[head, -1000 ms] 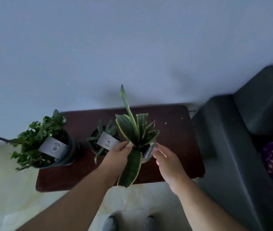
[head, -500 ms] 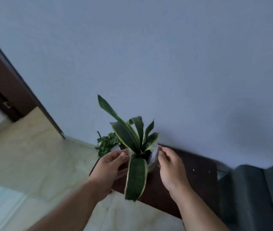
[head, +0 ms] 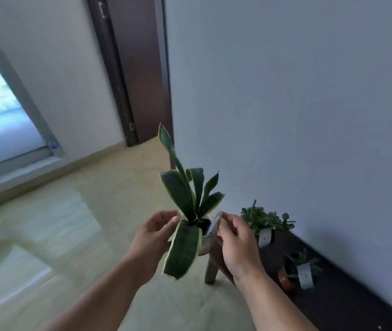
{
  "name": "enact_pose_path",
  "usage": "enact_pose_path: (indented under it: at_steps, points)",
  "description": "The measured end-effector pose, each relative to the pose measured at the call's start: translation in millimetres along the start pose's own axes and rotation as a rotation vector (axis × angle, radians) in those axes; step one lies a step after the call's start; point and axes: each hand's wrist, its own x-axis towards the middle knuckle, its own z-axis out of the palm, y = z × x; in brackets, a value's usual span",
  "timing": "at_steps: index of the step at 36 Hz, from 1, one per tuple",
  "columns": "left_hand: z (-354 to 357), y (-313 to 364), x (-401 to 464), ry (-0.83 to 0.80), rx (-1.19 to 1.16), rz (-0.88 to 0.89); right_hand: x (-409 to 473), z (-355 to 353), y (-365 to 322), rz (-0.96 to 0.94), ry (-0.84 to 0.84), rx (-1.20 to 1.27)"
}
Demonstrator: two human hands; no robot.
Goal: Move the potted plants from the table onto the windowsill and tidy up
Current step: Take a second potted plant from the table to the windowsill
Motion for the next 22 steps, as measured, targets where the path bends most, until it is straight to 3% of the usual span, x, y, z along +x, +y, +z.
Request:
enact_pose_path:
  at_steps: [10, 11, 12, 22]
  points:
    - [-233, 31, 31, 0.128, -0.131, 0.030, 8, 246, -29, -0.004, -0.216, -0.061]
    - [-233, 31, 32, 0.136, -0.144, 0.030, 6, 247, -29, 0.010, -0.215, -0.072]
    - [-280, 39, 34, 0.174, -0.180, 0.042, 8, 298, -35, 0.000, -0.265, -0.071]
    - [-443, 64, 63, 0.391, -0.268, 0.067, 32, 481, -48, 0.005, -0.445, -0.018]
